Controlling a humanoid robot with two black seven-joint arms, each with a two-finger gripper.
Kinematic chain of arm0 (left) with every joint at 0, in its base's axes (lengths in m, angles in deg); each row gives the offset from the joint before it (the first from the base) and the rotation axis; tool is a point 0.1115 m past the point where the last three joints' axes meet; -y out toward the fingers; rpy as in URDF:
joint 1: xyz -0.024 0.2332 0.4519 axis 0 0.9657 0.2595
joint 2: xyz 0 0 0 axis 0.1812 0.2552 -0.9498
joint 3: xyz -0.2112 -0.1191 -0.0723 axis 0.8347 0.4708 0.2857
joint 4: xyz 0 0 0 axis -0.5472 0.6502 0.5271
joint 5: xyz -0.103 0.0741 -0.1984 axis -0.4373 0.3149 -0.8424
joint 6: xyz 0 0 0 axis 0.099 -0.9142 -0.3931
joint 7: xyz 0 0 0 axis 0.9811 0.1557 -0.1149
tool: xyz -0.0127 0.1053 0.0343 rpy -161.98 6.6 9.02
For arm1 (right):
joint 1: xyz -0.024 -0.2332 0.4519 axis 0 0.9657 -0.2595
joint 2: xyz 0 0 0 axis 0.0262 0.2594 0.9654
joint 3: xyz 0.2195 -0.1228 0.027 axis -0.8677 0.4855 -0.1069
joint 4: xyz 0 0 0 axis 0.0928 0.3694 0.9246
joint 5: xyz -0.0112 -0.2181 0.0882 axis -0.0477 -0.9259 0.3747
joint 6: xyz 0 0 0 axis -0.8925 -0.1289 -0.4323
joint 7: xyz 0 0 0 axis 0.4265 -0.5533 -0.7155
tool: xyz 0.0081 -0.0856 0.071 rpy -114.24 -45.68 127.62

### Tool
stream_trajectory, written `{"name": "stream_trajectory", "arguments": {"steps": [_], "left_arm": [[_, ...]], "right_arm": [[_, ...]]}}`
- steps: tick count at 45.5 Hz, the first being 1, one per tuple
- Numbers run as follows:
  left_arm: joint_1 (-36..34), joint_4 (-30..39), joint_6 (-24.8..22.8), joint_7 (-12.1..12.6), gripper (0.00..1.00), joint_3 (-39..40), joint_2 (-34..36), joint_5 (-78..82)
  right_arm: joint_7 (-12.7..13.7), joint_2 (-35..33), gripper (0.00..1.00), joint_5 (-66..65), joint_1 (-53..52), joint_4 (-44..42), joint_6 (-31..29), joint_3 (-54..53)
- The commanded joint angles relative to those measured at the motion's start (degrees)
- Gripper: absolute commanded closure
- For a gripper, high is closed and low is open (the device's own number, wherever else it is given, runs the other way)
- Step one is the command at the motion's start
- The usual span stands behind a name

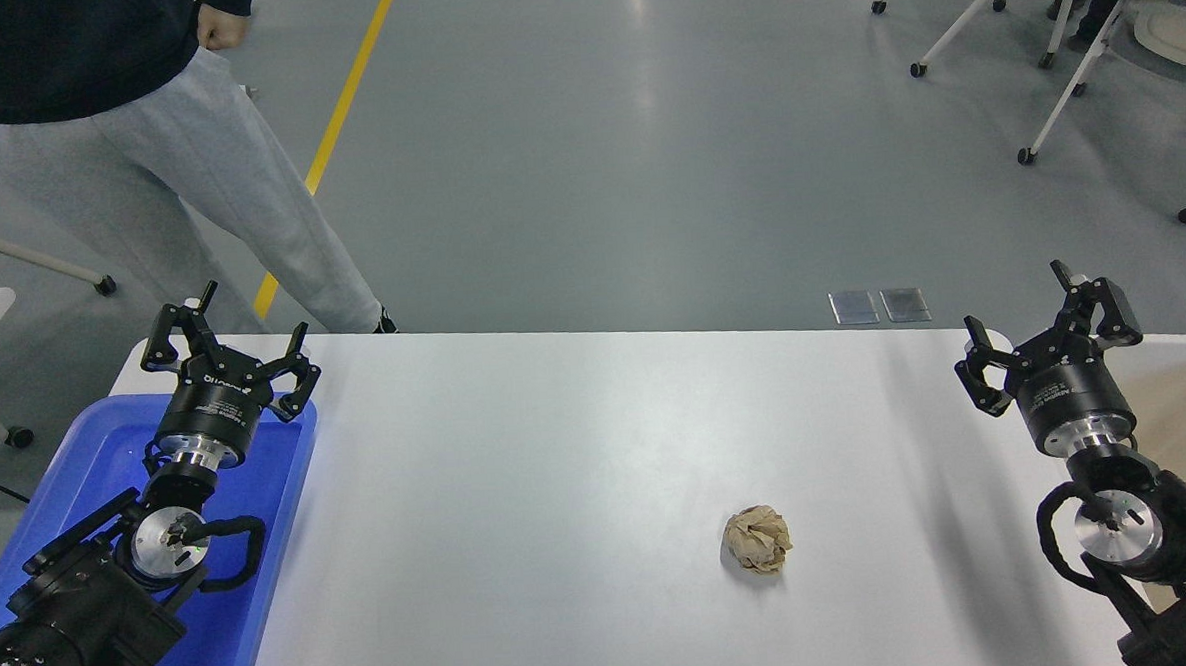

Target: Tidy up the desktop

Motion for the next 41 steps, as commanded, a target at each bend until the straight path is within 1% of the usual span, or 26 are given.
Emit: {"name": "stream_trajectory", "arguments": {"steps": [1,5,12,33,39,41], "left_arm": [[0.0,0.0,0.0,0.0,0.00,0.0,0.0,0.0],[0.0,0.0,0.0,0.0,0.00,0.0,0.0,0.0],[0.0,0.0,0.0,0.1,0.00,0.0,0.0,0.0],[0.0,0.0,0.0,0.0,0.00,0.0,0.0,0.0],[0.0,0.0,0.0,0.1,0.00,0.0,0.0,0.0],[-0.1,0.0,0.0,0.0,0.00,0.0,0.0,0.0]], "right_arm": [[0.0,-0.3,0.01,0.0,-0.5,0.3,0.4,0.2],[0.4,-1.2,0.01,0.0,-0.6,0.2,0.4,0.6],[0.4,-1.8,0.01,0.0,-1.0,-0.1,0.6,0.5],[0.6,-0.5,0.01,0.0,-1.5,-0.2,2.5,0.7],[2.0,-1.1,0.01,0.1,-1.5,0.0,3.3,0.7],[3.2,-2.1,0.01,0.1,-1.5,0.5,3.3,0.7]]}}
